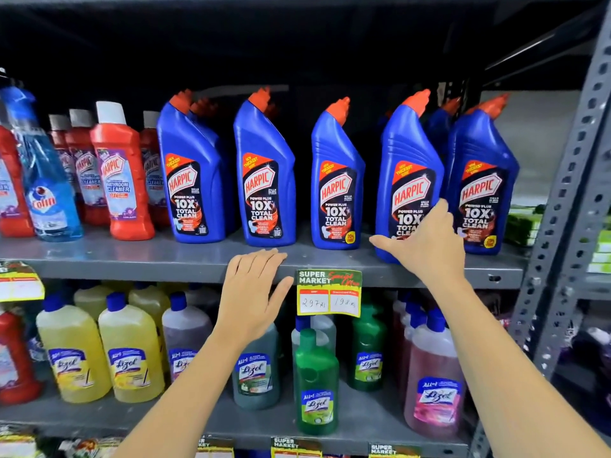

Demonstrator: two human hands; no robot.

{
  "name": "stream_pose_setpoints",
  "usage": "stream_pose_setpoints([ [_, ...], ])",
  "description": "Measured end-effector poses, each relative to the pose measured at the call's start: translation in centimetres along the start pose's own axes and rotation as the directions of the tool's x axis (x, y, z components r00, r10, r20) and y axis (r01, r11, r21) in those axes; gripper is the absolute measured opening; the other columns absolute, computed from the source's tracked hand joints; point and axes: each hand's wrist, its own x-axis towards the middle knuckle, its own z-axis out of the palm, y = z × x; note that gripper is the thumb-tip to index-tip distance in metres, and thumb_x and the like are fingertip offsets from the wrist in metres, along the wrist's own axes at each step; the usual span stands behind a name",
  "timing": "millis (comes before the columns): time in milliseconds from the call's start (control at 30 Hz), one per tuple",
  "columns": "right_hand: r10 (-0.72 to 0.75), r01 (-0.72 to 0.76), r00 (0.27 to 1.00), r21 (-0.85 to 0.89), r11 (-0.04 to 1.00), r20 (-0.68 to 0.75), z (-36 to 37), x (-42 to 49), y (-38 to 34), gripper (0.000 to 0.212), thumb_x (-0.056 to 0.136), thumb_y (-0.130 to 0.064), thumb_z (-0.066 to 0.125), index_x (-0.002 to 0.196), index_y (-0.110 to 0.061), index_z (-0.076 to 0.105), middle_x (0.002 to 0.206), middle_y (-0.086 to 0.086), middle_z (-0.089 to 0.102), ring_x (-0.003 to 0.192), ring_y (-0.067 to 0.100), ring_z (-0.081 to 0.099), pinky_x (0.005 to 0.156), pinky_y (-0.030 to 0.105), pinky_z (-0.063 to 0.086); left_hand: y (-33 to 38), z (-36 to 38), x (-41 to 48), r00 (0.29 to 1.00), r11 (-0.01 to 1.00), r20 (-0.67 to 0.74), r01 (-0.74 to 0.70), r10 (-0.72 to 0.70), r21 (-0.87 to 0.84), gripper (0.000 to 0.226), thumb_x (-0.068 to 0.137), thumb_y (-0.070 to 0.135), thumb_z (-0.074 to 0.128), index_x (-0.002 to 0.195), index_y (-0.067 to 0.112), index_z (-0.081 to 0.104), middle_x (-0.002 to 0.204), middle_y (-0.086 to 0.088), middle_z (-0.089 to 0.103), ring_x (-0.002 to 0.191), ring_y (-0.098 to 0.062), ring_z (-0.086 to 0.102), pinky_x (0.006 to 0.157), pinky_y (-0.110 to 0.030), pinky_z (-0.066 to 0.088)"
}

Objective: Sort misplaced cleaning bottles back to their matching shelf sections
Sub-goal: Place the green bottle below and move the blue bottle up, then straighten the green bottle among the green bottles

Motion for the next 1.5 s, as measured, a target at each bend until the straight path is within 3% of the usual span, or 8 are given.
stream_pose_setpoints([
  [200,0.022,-0.022,0.999,-0.012,1.000,-0.040,1.9,2.1,0.4,0.119,0.058,-0.058,0.085,0.143,-0.002,0.023,0.137,0.020,0.049,0.110,0.047,0.060,0.081,0.048,0.050,-0.1,0.0,-0.1,1.000,1.000,0.013,0.006,-0.006,0.003,0.050,0.102,0.044,0.036,0.129,0.009,0.061,0.129,-0.006,0.062,0.117,-0.026,0.054,0.102,-0.039,0.032],
  [600,0.009,-0.017,0.994,0.079,0.997,0.108,1.6,3.9,1.6,0.125,0.055,-0.055,0.088,0.147,-0.006,0.018,0.146,0.016,0.043,0.124,0.041,0.053,0.095,0.050,0.046,0.1,-0.3,-0.1,0.999,1.000,0.035,0.022,-0.021,-0.006,0.053,0.102,0.046,0.033,0.129,0.010,0.061,0.130,-0.006,0.061,0.118,-0.026,0.054,0.101,-0.040,0.033],
  [1033,0.018,-0.026,0.998,0.119,0.993,0.065,2.2,3.7,2.1,0.124,0.055,-0.059,0.087,0.147,-0.008,0.021,0.144,0.015,0.046,0.123,0.041,0.053,0.096,0.052,0.048,0.2,-0.1,-0.2,1.000,1.000,0.012,0.021,-0.022,0.009,0.053,0.103,0.046,0.032,0.129,0.009,0.060,0.130,-0.006,0.061,0.117,-0.027,0.054,0.102,-0.039,0.033],
  [1167,0.000,0.001,1.000,0.165,0.986,-0.004,2.3,2.8,1.9,0.127,0.065,-0.057,0.082,0.154,-0.008,0.007,0.155,0.016,0.030,0.133,0.040,0.044,0.099,0.053,0.045,0.4,-0.1,0.0,1.000,1.000,-0.011,0.023,-0.024,-0.001,0.049,0.102,0.042,0.035,0.128,0.009,0.061,0.129,-0.007,0.062,0.117,-0.027,0.054,0.103,-0.042,0.034],
  [1233,-0.100,0.146,0.976,0.244,0.959,-0.191,2.4,1.0,1.9,0.107,0.079,-0.047,0.075,0.153,-0.001,0.013,0.155,0.020,0.025,0.139,0.037,0.036,0.107,0.053,0.040,0.6,-0.1,-0.1,0.999,0.999,-0.015,0.036,-0.036,-0.014,0.050,0.103,0.042,0.034,0.130,0.008,0.059,0.131,-0.008,0.060,0.121,-0.029,0.053,0.107,-0.047,0.033],
  [1333,-0.183,0.432,0.830,0.402,0.807,-0.527,4.6,-4.5,3.2,0.054,0.092,-0.014,0.061,0.139,0.003,0.042,0.136,0.023,0.041,0.127,0.037,0.044,0.103,0.055,0.040,1.1,0.3,-1.4,0.997,0.997,-0.042,0.068,-0.069,-0.031,0.054,0.103,0.041,0.035,0.141,0.007,0.050,0.147,-0.010,0.047,0.140,-0.030,0.036,0.119,-0.050,0.016],
  [1400,-0.169,0.463,0.816,0.451,0.763,-0.552,7.9,-9.5,4.8,0.038,0.090,-0.007,0.058,0.127,0.002,0.053,0.124,0.021,0.047,0.113,0.038,0.051,0.092,0.058,0.045,1.6,1.0,-3.1,0.994,0.996,-0.071,0.083,-0.086,-0.045,0.058,0.102,0.039,0.037,0.150,0.006,0.039,0.159,-0.012,0.032,0.149,-0.029,0.019,0.121,-0.050,0.008],
  [1500,-0.133,0.317,0.927,0.541,0.779,-0.351,12.9,-15.6,7.1,0.033,0.088,-0.015,0.057,0.120,-0.007,0.058,0.118,0.012,0.049,0.102,0.035,0.055,0.085,0.057,0.049,1.9,2.7,-7.3,0.992,0.986,-0.064,0.102,-0.111,-0.132,0.059,0.102,0.035,0.038,0.152,0.004,0.034,0.163,-0.017,0.019,0.151,-0.031,0.010,0.121,-0.047,0.008],
])
